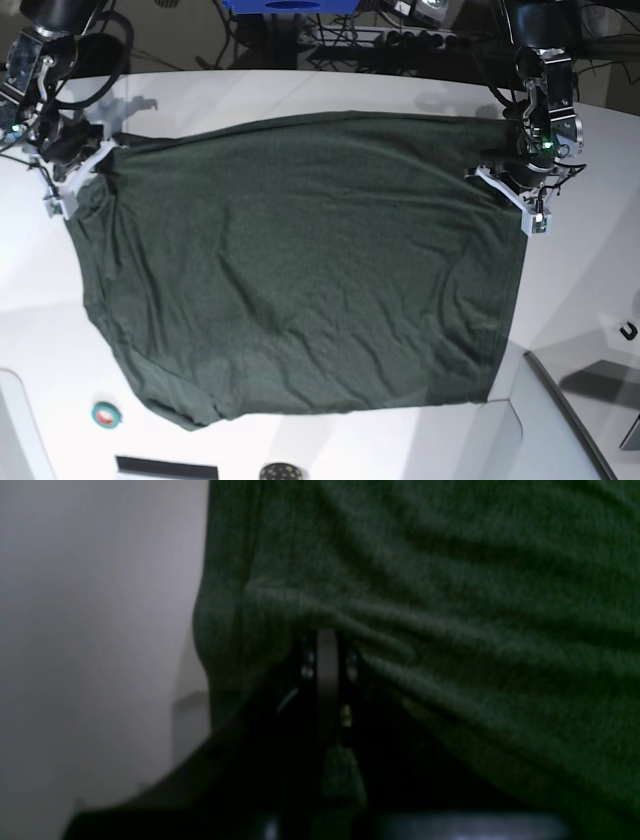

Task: Layout the t-shirt on the table in an organized manner, then fold the t-shirt properly
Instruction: 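Regrasp the shirt corner with the right gripper, then pull the shirt corner with the right gripper away from the left gripper, then release and regrasp the shirt edge with the right gripper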

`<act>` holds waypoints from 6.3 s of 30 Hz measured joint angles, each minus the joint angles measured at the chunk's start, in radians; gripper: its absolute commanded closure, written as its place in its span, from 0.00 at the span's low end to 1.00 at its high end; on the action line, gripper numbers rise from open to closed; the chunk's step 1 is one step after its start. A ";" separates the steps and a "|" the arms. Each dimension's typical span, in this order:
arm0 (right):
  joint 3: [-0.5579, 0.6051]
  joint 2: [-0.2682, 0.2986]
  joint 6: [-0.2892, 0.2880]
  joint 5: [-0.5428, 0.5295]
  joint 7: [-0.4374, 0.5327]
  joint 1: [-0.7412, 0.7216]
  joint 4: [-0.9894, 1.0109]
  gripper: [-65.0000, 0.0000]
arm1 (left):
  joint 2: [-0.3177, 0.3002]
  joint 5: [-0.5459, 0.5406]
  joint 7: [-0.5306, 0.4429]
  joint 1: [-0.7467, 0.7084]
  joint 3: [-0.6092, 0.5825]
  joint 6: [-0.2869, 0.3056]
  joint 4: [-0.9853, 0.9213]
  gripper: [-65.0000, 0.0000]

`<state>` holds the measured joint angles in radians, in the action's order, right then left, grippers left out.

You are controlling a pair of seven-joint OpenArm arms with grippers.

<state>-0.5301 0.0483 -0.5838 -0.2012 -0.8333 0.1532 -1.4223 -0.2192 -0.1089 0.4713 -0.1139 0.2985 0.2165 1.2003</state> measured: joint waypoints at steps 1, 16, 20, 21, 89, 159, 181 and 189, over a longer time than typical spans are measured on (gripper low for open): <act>0.000 0.000 0.000 0.005 -0.026 0.001 -0.022 0.99 | 0.000 0.000 0.000 0.000 0.000 0.000 0.000 1.00; 0.289 -0.090 0.138 -0.003 -0.167 -0.230 -0.049 1.00 | 0.000 0.000 0.004 0.000 -0.001 0.000 0.002 1.00; 0.388 -0.121 0.158 -0.004 -0.104 -0.356 0.167 0.87 | 0.000 0.000 0.003 -0.002 -0.001 0.000 0.004 1.00; 0.422 -0.122 0.158 -0.004 -0.105 -0.377 0.196 0.78 | 0.000 0.000 -0.001 -0.003 -0.001 0.000 0.004 1.00; 0.115 0.026 0.161 -0.009 0.121 -0.188 0.246 0.77 | -0.022 -0.031 -0.188 0.003 -0.005 0.008 -0.118 1.00; -0.045 0.116 0.157 0.003 0.061 -0.070 0.175 1.00 | -0.044 -0.037 -0.172 -0.001 0.002 0.019 -0.118 1.00; -0.079 0.068 0.158 0.003 -0.083 -0.018 -0.111 0.47 | -0.044 -0.038 -0.173 -0.002 0.002 0.019 -0.118 1.00; 0.120 0.148 0.292 0.004 0.059 -0.195 0.264 0.46 | -0.045 -0.038 -0.175 -0.006 0.003 0.019 -0.118 1.00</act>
<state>-0.4099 0.1967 -0.2920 -0.1974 -0.7742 -0.0418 -1.1584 -0.2642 -0.1467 0.2966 -0.1200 0.3012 0.2352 1.0824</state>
